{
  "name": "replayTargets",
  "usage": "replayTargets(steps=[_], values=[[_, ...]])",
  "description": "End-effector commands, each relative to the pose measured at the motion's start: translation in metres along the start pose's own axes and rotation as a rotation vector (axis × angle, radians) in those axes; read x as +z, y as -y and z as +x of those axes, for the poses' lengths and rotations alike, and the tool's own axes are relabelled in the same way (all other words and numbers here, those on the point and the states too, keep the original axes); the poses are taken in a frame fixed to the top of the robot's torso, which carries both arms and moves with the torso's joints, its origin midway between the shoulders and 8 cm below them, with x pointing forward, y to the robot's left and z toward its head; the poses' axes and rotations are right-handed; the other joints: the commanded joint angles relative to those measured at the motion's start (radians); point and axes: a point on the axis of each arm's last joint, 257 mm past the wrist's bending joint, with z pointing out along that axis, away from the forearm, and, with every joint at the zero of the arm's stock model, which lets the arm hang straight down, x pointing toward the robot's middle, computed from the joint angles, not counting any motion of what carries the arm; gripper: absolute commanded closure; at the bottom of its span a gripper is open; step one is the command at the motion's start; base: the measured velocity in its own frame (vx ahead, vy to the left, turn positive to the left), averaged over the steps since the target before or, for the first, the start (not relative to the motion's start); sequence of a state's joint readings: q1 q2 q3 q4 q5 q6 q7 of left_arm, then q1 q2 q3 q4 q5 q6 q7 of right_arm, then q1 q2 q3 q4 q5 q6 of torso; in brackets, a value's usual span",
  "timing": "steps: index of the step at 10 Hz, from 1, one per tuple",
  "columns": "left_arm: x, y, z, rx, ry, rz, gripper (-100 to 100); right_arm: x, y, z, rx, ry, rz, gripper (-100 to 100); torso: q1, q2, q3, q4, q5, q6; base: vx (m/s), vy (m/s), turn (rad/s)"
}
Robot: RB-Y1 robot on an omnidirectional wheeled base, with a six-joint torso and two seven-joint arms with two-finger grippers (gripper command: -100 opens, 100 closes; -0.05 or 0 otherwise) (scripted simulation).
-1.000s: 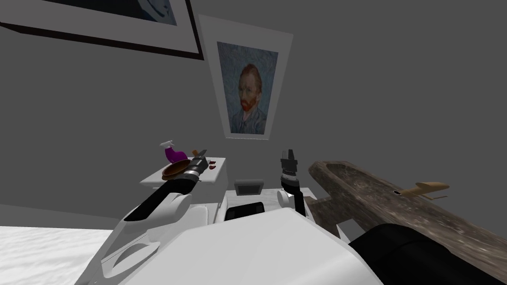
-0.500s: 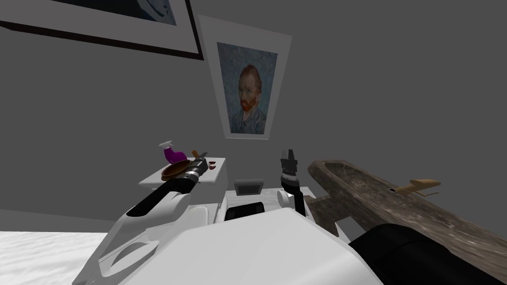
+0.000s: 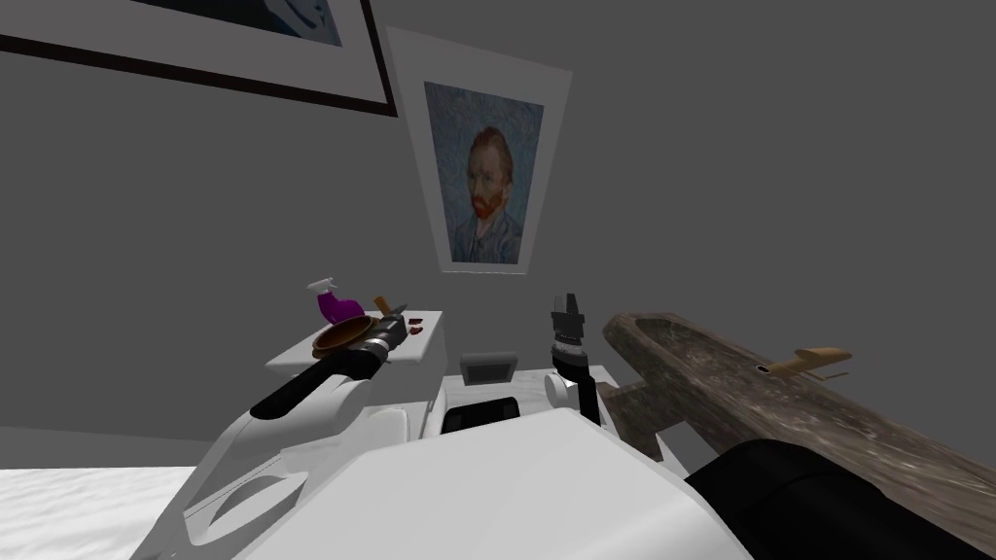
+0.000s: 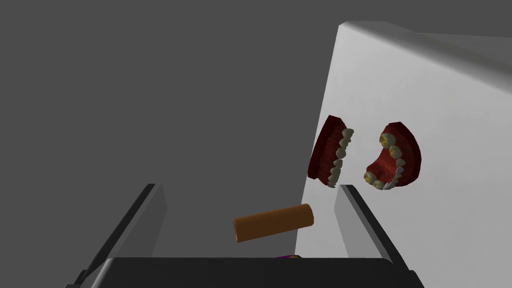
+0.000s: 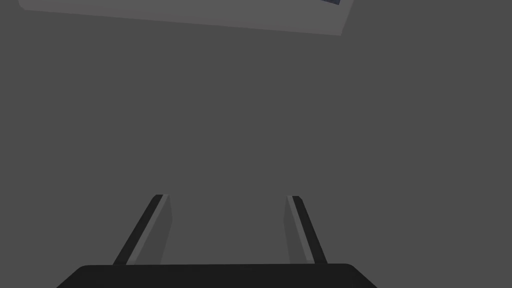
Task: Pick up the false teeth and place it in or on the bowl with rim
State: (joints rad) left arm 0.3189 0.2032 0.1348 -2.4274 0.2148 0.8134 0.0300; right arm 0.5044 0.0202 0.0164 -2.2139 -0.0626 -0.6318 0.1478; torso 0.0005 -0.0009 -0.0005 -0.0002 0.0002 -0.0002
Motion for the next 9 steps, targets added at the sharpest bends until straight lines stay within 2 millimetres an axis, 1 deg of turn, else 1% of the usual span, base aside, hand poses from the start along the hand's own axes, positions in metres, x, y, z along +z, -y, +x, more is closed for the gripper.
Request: replayTargets(steps=[1,4,9], values=[[-0.001,-0.01,-0.006,-0.008,0.006,-0.045,-100,0.0,0.0,0.0,0.0,0.0,0.0,0,0.0,0.0,0.0,0.0,0.0,0.0,0.016,0.004,-0.046],[-0.002,-0.027,-0.01,-0.014,0.012,-0.12,-100,0.0,0.0,0.0,0.0,0.0,0.0,0,0.0,0.0,0.0,0.0,0.0,0.0,0.017,0.006,-0.032],[-0.009,-0.047,-0.024,-0.026,0.031,-0.229,-100,0.0,0.0,0.0,0.0,0.0,0.0,0,0.0,-0.001,0.0,0.0,0.0,0.0,0.022,0.002,-0.036]])
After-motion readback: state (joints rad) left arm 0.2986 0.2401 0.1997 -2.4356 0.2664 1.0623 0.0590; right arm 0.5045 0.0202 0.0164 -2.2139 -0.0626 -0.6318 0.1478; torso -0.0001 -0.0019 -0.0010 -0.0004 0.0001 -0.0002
